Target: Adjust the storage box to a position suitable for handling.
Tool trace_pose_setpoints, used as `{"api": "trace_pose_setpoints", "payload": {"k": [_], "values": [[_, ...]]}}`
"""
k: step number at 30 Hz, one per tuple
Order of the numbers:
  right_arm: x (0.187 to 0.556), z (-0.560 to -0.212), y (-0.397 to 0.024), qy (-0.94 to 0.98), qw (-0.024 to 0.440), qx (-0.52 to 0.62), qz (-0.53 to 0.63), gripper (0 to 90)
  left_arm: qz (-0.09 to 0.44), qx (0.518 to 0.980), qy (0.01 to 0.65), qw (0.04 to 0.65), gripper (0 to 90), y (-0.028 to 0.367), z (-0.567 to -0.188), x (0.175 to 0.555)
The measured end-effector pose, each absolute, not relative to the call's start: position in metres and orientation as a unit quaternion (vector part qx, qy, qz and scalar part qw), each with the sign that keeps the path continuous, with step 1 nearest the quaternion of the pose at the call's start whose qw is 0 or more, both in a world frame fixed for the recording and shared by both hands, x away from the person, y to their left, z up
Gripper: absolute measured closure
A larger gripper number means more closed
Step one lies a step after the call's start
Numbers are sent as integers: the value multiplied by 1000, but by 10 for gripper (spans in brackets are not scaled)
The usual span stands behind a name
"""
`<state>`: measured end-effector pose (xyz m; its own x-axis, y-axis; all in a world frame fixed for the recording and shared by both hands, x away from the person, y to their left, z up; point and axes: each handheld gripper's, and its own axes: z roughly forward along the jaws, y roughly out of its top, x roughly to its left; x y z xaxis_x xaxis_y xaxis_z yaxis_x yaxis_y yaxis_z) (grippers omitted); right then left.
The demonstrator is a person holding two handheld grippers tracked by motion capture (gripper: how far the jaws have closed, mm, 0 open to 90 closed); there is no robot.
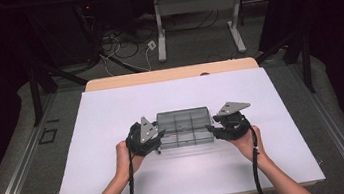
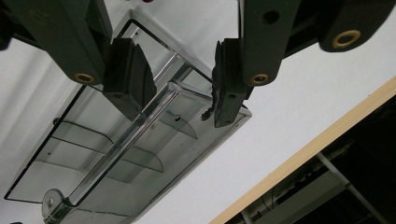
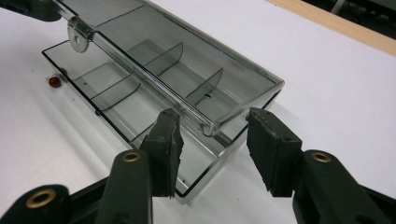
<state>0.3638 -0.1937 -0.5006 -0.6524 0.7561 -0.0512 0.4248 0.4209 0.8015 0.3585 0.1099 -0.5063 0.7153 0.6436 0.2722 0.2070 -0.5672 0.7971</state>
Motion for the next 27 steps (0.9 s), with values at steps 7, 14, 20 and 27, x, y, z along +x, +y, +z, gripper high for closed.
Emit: {"api": "trace_pose_setpoints", "payload": {"k": [7, 14, 20, 27], "values": [[366, -494, -190, 819, 226, 350, 395, 583, 280, 837, 255, 394, 605, 110, -503, 361], [370, -491, -191, 816, 240, 345, 396, 646, 282, 834, 260, 397, 634, 110, -498, 366], [374, -486, -192, 814, 247, 347, 396, 700, 281, 835, 260, 396, 655, 110, -492, 373], [382, -476, -190, 810, 255, 352, 392, 738, 280, 834, 266, 393, 678, 108, -481, 383]]}}
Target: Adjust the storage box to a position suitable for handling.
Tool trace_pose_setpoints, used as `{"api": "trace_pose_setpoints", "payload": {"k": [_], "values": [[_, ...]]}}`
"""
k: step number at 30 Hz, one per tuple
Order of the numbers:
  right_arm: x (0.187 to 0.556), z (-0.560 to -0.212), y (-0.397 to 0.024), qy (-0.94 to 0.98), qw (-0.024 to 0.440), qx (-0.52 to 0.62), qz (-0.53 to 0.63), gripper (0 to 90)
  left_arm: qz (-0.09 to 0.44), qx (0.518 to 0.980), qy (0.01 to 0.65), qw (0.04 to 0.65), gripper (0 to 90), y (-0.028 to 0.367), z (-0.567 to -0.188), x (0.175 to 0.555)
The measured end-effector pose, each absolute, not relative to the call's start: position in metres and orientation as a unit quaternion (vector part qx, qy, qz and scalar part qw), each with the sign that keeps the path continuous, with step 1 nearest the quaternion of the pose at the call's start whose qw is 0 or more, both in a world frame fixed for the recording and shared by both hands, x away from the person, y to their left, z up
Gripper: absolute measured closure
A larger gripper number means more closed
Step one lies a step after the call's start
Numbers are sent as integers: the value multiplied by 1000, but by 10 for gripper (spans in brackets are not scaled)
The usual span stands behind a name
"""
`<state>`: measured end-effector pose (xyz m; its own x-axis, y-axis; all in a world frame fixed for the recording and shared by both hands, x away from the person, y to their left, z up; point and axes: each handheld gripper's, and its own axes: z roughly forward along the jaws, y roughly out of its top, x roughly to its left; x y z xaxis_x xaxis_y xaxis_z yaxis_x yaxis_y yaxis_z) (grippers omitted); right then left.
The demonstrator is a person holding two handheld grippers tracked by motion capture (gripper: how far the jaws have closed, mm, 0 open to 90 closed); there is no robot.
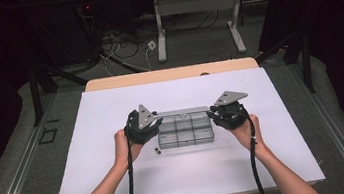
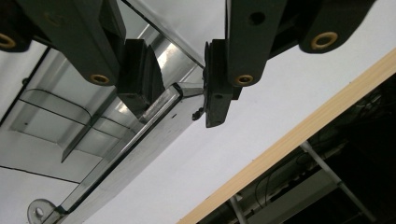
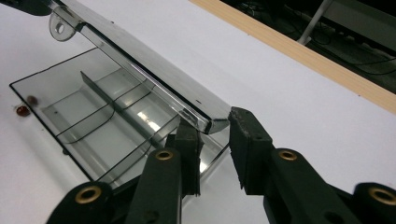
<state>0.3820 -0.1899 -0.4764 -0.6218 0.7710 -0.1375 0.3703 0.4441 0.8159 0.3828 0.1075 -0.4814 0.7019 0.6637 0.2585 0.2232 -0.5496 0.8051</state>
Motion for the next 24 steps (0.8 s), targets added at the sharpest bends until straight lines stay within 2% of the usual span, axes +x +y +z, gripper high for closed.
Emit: {"api": "trace_pose_setpoints", "payload": {"k": [24], "values": [[424, -459, -188, 786, 246, 401, 401, 798, 248, 815, 319, 415, 708, 108, -465, 427]]}}
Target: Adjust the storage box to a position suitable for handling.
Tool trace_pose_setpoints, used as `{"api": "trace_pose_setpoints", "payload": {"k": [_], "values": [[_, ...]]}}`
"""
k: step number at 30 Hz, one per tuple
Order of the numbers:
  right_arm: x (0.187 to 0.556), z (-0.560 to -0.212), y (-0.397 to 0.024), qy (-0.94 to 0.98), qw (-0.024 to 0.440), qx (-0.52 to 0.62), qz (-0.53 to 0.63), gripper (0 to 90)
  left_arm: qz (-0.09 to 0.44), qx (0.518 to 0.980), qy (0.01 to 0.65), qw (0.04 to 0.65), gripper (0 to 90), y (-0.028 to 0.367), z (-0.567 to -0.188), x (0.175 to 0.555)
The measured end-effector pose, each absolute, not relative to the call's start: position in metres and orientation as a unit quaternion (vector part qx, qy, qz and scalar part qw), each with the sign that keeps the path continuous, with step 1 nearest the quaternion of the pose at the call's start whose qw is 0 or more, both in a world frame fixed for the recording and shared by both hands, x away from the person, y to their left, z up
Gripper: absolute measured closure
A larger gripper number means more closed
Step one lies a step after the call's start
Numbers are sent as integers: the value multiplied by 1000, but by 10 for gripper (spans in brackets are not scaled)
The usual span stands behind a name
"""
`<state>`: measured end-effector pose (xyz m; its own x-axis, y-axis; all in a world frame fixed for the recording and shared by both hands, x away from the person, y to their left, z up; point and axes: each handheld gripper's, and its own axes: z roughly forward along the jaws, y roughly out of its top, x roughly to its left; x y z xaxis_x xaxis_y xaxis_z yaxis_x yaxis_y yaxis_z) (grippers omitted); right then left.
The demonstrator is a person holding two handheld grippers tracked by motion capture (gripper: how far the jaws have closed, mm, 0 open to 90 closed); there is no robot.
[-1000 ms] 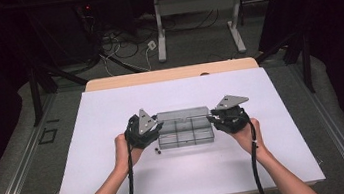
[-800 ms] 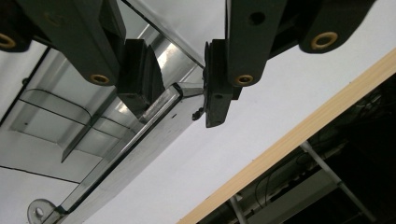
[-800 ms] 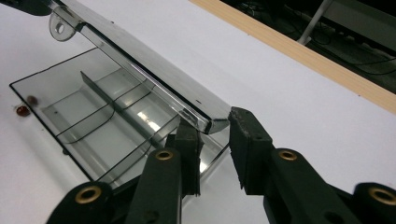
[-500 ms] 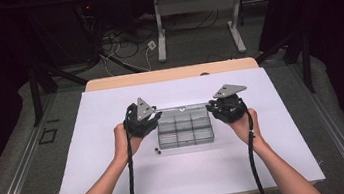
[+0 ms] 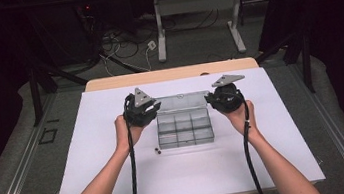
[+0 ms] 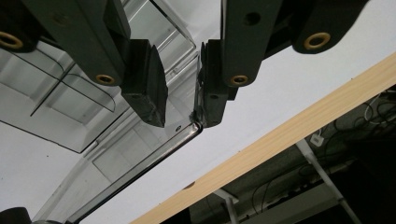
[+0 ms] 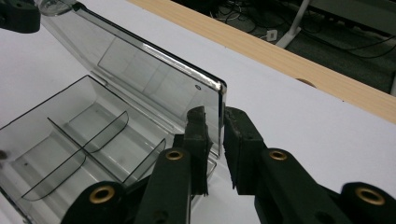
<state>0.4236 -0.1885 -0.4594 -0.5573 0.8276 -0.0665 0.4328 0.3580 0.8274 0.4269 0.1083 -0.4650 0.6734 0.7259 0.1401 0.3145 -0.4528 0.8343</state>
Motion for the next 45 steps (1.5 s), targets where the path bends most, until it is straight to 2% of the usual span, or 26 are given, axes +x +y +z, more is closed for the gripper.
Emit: {"api": "trace_pose_setpoints", "payload": {"k": [12, 26, 45], "values": [[438, -462, -187, 778, 235, 422, 401, 796, 251, 810, 330, 415, 693, 107, -467, 439], [451, -474, -185, 777, 231, 438, 389, 798, 237, 817, 348, 393, 706, 104, -488, 454], [463, -499, -178, 791, 226, 448, 351, 795, 229, 826, 363, 366, 722, 101, -506, 465]]}}
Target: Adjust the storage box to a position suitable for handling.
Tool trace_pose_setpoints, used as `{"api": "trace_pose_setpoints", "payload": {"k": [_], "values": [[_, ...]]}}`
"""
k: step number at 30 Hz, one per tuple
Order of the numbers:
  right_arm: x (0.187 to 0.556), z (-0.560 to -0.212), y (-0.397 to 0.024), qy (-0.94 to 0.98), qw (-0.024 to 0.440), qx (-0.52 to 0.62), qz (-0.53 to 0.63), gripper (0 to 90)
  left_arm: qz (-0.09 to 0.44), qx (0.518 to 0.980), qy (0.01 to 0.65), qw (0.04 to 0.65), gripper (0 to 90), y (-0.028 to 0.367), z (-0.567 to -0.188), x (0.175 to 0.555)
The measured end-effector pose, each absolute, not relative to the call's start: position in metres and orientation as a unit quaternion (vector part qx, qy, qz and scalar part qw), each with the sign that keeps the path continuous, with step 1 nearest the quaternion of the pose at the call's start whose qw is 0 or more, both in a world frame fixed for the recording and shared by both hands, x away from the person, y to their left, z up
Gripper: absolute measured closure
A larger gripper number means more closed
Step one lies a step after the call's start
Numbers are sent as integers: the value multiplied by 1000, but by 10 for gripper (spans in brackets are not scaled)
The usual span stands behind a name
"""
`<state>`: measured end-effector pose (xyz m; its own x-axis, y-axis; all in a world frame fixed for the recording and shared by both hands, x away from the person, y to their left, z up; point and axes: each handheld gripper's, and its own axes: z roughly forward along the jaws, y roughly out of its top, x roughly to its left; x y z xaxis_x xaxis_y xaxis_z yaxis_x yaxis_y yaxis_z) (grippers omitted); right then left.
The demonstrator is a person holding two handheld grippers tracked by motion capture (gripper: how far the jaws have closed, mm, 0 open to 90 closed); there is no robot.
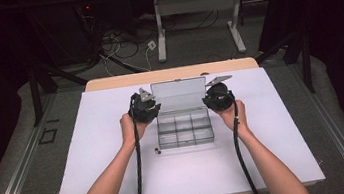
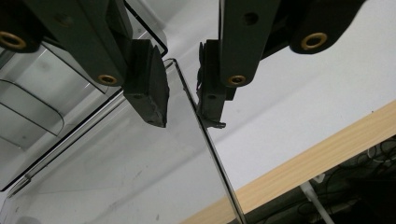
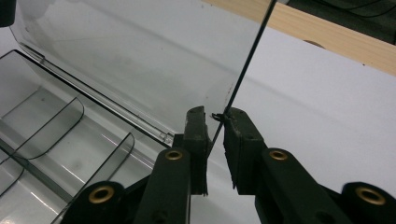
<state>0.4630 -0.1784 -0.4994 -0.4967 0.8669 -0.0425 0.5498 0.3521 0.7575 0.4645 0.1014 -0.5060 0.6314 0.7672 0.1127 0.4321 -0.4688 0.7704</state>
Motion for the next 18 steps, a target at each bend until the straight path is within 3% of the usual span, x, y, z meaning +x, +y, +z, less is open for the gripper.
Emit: {"api": "trace_pose_setpoints", "payload": {"k": [7, 11, 13, 18], "values": [[466, -506, -176, 794, 229, 451, 338, 789, 235, 833, 364, 344, 721, 100, -514, 466], [464, -509, -177, 799, 233, 447, 329, 732, 235, 830, 371, 344, 562, 103, -518, 463], [461, -509, -178, 803, 234, 439, 328, 693, 234, 827, 380, 343, 440, 108, -519, 460], [447, -507, -184, 808, 220, 429, 339, 559, 234, 821, 389, 346, 264, 123, -518, 447]]}}
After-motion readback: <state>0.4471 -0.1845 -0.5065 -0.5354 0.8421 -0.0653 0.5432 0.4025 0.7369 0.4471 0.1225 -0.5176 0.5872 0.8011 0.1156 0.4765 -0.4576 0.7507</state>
